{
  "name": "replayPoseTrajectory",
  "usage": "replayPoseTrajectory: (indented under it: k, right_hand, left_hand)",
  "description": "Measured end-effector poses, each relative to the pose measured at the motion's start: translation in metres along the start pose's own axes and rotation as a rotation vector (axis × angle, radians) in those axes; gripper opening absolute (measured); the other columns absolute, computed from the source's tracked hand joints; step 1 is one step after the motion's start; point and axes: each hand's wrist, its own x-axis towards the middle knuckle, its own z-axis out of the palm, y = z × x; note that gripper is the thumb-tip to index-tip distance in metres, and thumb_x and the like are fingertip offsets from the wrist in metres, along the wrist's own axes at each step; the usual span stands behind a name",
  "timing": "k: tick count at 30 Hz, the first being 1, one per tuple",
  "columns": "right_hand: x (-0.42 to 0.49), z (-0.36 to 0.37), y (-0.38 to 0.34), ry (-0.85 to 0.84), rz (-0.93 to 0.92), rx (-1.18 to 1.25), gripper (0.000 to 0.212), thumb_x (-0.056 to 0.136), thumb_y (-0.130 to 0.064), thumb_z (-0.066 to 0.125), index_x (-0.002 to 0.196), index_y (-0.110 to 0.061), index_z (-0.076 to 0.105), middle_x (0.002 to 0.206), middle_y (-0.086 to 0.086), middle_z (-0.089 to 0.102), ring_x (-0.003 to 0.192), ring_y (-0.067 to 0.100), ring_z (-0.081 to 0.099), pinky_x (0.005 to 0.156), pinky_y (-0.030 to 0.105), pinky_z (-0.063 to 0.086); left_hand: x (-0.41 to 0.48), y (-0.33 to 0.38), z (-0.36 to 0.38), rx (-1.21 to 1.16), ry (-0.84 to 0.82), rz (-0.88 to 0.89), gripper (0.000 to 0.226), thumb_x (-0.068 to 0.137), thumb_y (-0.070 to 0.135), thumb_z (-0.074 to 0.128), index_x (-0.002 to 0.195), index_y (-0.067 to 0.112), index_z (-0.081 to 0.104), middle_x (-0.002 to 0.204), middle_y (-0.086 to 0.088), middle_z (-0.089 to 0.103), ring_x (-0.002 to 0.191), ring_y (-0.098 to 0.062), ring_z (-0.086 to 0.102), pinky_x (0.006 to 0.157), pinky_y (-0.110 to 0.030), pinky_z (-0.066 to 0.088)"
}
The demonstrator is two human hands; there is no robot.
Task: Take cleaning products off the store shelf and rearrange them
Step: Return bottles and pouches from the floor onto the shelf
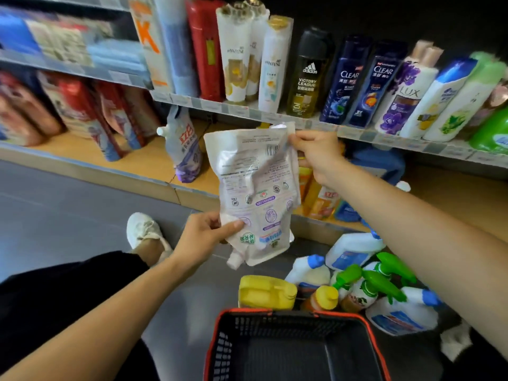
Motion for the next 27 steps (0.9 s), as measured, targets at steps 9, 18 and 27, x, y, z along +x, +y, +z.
replayPoseTrajectory:
  k: [9,18,27]
  right_hand:
    - [0.007,0.066,0.057,-0.542,0.268,0.078,0.047,0.103,-0.026,0.055,0.148,-0.019,0.044,0.128,0.004,0.061,0.117,0.028,0.063,0.096,0.039,0.055]
    - [-0.07,0.044,0.115,-0.819,-0.089,-0.33,0.053,0.077,-0.021,0.084,0.126,-0.018,0.065,0.121,-0.009,0.071,0.108,-0.004,0.064,0.093,0.017,0.051]
    - [-0.06,0.049,0.103,-0.462,-0.398,-0.414,0.011,0.089,-0.016,0.075,0.093,-0.007,0.08,0.074,0.015,0.07,0.066,0.018,0.053,0.061,0.035,0.043]
  left_hand:
    - [0.011,0.003,-0.036,-0.079,0.15,-0.056,0.034,0.096,0.017,0.068,0.062,0.017,0.071,0.059,0.006,0.067,0.054,-0.006,0.06,0.055,-0.018,0.049]
    - [0.025,-0.011,-0.046,-0.255,0.373,-0.261,0.031,0.094,0.018,0.072,0.08,-0.009,0.065,0.069,-0.02,0.062,0.058,-0.026,0.06,0.07,-0.048,0.058]
    - [0.043,-0.019,-0.066,-0.566,0.511,-0.33,0.015,0.095,0.009,0.066,0.087,-0.001,0.074,0.094,-0.02,0.077,0.079,-0.023,0.077,0.066,-0.028,0.061]
